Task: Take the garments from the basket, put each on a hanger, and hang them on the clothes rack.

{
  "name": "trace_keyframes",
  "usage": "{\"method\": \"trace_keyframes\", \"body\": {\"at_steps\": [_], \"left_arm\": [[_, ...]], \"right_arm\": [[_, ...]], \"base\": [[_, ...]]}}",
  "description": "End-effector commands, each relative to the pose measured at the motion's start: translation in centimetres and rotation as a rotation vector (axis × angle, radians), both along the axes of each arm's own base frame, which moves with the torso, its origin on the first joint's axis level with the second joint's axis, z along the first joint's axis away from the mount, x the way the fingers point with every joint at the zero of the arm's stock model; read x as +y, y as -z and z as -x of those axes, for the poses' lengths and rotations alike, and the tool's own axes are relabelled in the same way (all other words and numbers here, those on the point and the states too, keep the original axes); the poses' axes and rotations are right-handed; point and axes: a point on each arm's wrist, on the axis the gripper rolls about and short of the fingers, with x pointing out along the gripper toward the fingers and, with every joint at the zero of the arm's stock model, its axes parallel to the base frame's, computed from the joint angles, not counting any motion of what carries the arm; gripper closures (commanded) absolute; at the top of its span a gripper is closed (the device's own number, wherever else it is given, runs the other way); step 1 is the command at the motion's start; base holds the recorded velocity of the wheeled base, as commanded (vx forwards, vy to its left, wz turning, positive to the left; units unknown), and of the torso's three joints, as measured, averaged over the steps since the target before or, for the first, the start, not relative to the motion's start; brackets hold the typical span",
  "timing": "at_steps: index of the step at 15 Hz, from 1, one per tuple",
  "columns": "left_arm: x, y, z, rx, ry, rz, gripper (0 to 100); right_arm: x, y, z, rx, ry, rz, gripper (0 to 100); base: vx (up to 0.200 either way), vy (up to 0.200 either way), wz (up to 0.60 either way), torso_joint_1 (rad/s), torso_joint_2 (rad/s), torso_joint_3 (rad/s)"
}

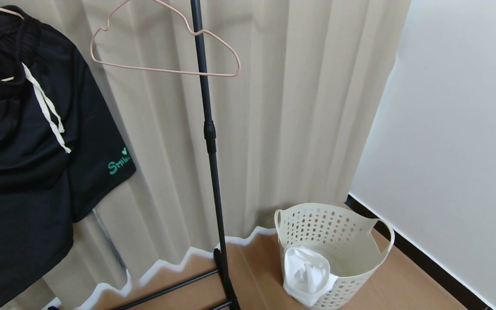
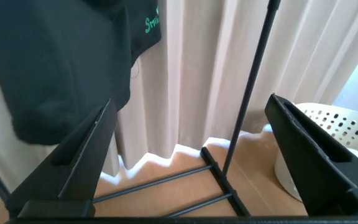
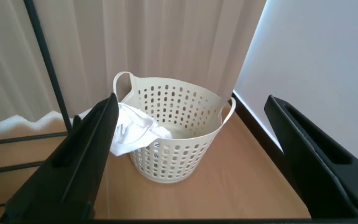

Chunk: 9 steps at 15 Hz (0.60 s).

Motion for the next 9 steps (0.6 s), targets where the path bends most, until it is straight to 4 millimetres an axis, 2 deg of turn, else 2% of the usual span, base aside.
{"method": "trace_keyframes", "body": {"at_steps": [1, 9], "left_arm": [[0.0, -0.01, -0.01, 0.0, -0.001, 0.001, 0], [0.0, 0.0, -0.01, 0.002, -0.001, -0.001, 0]], "right_arm": [[0.0, 0.01, -0.01, 0.002, -0.001, 0.001, 0], [0.0, 0.01, -0.01, 0.002, -0.001, 0.001, 0]], "base": [[0.0, 0.0, 0.0, 0.0, 0.0, 0.0], [0.0, 0.0, 0.0, 0.0, 0.0, -0.011]]}}
